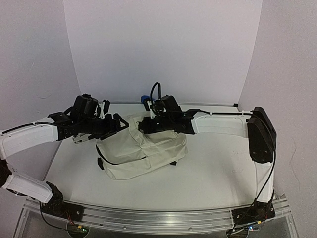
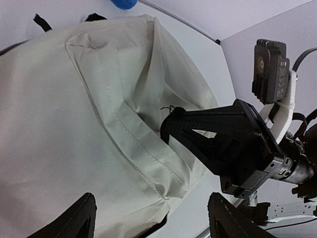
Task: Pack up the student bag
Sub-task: Unzip the student bag at the center of the board.
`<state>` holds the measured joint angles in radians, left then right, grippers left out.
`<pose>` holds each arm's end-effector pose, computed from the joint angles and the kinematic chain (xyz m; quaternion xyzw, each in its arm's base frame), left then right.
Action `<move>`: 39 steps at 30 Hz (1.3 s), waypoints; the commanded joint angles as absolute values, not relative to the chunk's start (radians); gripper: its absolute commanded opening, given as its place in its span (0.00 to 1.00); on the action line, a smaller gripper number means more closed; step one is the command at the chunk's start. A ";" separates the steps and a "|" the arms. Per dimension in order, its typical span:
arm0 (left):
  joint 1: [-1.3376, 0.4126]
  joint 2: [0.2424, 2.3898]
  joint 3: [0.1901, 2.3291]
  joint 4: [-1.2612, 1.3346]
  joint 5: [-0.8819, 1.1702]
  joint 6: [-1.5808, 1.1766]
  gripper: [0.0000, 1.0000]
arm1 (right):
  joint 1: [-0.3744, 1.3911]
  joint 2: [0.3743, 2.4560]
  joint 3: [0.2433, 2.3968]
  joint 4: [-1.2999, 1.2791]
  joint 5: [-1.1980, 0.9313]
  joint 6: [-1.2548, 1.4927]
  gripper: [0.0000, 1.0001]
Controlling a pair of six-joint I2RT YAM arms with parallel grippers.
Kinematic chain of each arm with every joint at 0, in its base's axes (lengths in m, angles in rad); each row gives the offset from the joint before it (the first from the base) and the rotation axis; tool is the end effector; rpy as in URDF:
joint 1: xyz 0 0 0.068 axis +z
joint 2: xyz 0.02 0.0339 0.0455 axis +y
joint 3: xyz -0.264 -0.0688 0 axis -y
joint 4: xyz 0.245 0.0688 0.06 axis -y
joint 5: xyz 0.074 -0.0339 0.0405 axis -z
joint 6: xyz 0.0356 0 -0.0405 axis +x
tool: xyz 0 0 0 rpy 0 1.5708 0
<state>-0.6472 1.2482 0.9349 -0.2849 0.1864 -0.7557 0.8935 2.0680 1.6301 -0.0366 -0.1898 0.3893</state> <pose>0.2177 -0.1728 0.2841 -0.0043 0.8813 -0.3631 0.3024 0.3019 0.3862 0.2462 -0.2598 0.8105 0.3752 0.3673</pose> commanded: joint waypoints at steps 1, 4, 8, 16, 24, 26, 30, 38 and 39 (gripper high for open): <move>-0.678 1.336 0.909 -0.065 0.280 -0.836 0.78 | 0.889 2.088 1.700 0.069 -0.104 0.391 0.00; -0.707 1.384 0.909 -0.004 0.301 -0.863 0.78 | 0.890 2.093 1.711 0.069 -0.077 0.399 0.00; -0.732 1.456 0.918 0.067 0.328 -0.901 0.68 | 0.890 2.102 1.723 0.069 -0.061 0.412 0.00; -0.742 1.533 0.952 0.023 0.287 -0.921 0.47 | 0.889 2.101 1.720 0.069 -0.070 0.422 0.00; -0.742 1.576 0.974 0.010 0.275 -0.918 0.13 | 0.890 2.098 1.715 0.069 -0.078 0.423 0.00; -0.742 1.586 0.981 0.006 0.277 -0.911 0.07 | 0.890 2.098 1.716 0.069 -0.080 0.423 0.00; -0.745 1.603 0.984 0.006 0.306 -0.890 0.00 | 0.890 2.088 1.709 0.071 -0.081 0.424 0.00; -0.805 1.623 1.014 -0.098 0.477 -0.731 0.00 | 0.890 2.089 1.728 0.070 -0.017 0.427 0.00; -0.817 1.626 1.018 -0.117 0.495 -0.712 0.00 | 0.890 2.091 1.733 0.069 -0.008 0.428 0.00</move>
